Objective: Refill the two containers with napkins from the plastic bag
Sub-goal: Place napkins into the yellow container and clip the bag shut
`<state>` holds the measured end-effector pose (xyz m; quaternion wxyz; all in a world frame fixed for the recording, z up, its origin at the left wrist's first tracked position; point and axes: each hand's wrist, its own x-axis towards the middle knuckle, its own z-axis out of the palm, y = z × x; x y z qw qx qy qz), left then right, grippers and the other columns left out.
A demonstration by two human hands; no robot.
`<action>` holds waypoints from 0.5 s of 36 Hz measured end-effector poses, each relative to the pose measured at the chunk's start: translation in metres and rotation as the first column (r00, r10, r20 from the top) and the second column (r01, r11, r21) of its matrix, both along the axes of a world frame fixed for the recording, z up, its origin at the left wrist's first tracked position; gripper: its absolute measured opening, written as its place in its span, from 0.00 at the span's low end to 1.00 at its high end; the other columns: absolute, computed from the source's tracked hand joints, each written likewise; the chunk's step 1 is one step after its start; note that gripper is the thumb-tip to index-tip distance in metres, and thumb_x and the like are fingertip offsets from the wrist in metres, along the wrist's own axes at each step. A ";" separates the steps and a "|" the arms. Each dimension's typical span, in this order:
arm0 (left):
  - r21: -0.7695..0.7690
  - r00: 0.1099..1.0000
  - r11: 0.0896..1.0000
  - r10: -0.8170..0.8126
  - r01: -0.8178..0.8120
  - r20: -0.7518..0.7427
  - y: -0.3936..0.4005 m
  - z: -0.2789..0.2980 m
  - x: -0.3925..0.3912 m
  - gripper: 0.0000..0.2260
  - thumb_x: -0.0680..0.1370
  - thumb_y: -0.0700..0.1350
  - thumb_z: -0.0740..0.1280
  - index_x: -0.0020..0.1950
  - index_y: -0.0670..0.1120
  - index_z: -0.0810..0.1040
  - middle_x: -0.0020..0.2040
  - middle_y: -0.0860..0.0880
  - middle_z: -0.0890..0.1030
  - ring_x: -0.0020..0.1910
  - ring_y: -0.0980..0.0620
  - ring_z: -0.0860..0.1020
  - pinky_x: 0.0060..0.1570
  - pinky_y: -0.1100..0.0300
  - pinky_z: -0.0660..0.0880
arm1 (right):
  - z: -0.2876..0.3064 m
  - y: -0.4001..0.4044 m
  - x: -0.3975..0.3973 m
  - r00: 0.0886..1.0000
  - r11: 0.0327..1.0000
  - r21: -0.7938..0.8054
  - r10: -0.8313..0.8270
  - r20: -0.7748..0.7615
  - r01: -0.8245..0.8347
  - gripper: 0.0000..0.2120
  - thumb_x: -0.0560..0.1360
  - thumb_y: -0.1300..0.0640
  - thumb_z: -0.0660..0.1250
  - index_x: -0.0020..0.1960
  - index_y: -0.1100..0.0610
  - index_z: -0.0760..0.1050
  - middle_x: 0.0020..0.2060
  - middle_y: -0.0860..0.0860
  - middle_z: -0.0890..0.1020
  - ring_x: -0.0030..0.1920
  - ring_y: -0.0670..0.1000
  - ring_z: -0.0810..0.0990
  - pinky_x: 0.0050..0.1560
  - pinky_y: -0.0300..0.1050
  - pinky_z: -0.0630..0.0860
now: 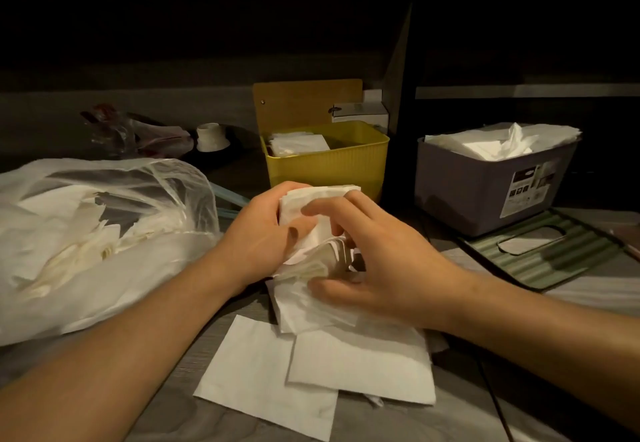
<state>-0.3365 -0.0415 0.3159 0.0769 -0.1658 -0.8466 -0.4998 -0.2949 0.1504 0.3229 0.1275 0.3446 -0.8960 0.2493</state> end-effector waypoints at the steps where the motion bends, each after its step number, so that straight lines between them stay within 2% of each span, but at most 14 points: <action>1: 0.002 1.000 1.000 0.000 0.000 0.005 0.000 0.000 0.000 0.14 0.79 0.39 0.69 0.60 0.55 0.79 0.51 0.56 0.84 0.52 0.56 0.82 0.57 0.46 0.80 | -0.001 -0.002 0.000 1.000 1.000 -0.004 -0.015 0.004 0.015 0.31 0.73 0.42 0.72 0.71 0.37 0.60 0.58 0.39 0.67 0.52 0.46 0.76 0.48 0.45 0.80; 3: -0.007 1.000 1.000 -0.005 0.005 0.008 0.000 0.000 0.001 0.13 0.80 0.40 0.69 0.60 0.55 0.79 0.51 0.56 0.84 0.52 0.55 0.82 0.57 0.45 0.80 | -0.001 -0.004 -0.001 0.999 0.998 -0.027 -0.051 0.021 0.051 0.28 0.74 0.47 0.70 0.70 0.39 0.62 0.56 0.39 0.67 0.50 0.45 0.75 0.47 0.45 0.79; 7: -0.042 1.000 0.999 -0.006 0.005 -0.003 0.000 0.001 0.002 0.14 0.79 0.39 0.68 0.60 0.55 0.80 0.49 0.56 0.84 0.49 0.56 0.82 0.53 0.48 0.80 | 0.004 -0.004 -0.002 0.990 0.979 -0.148 -0.131 0.053 0.137 0.19 0.76 0.50 0.62 0.66 0.43 0.69 0.51 0.38 0.70 0.47 0.43 0.75 0.48 0.43 0.77; 9: -0.050 1.000 0.999 -0.017 0.017 -0.003 0.000 0.002 0.003 0.13 0.80 0.40 0.68 0.60 0.55 0.80 0.49 0.56 0.84 0.48 0.57 0.82 0.52 0.49 0.81 | 0.003 -0.003 -0.005 0.987 0.975 -0.163 -0.144 0.070 0.154 0.15 0.78 0.54 0.63 0.64 0.45 0.72 0.52 0.40 0.73 0.49 0.43 0.76 0.50 0.43 0.77; 12: -0.018 0.999 0.999 -0.046 0.046 0.014 0.001 0.003 0.004 0.09 0.82 0.45 0.67 0.61 0.55 0.79 0.50 0.56 0.84 0.49 0.57 0.82 0.52 0.51 0.81 | -0.002 0.000 -0.012 0.981 0.969 -0.177 -0.154 0.121 0.174 0.13 0.78 0.59 0.65 0.60 0.47 0.77 0.51 0.39 0.78 0.50 0.41 0.77 0.50 0.38 0.77; 15: 0.047 0.995 0.995 -0.089 0.087 0.037 0.002 0.004 0.006 0.10 0.83 0.55 0.62 0.61 0.56 0.79 0.51 0.56 0.84 0.51 0.57 0.82 0.52 0.55 0.79 | -0.007 0.005 -0.022 0.975 0.947 -0.254 -0.161 0.154 0.196 0.08 0.80 0.59 0.65 0.57 0.51 0.80 0.46 0.42 0.83 0.47 0.43 0.80 0.49 0.42 0.79; 17: 0.104 0.987 0.985 -0.145 0.138 0.071 0.001 0.005 0.007 0.19 0.80 0.65 0.57 0.62 0.56 0.78 0.52 0.58 0.83 0.52 0.59 0.81 0.51 0.61 0.78 | -0.010 0.009 -0.029 0.969 0.930 -0.285 -0.196 0.149 0.232 0.06 0.80 0.55 0.66 0.54 0.54 0.81 0.44 0.47 0.84 0.46 0.48 0.82 0.49 0.50 0.81; 18: 0.119 0.978 0.977 -0.186 0.175 0.090 -0.001 0.004 0.007 0.24 0.77 0.69 0.56 0.64 0.57 0.77 0.53 0.59 0.83 0.54 0.60 0.81 0.53 0.61 0.78 | -0.010 0.010 -0.032 0.967 0.921 -0.302 -0.210 0.144 0.245 0.06 0.80 0.55 0.66 0.52 0.55 0.81 0.42 0.47 0.83 0.44 0.48 0.82 0.47 0.50 0.81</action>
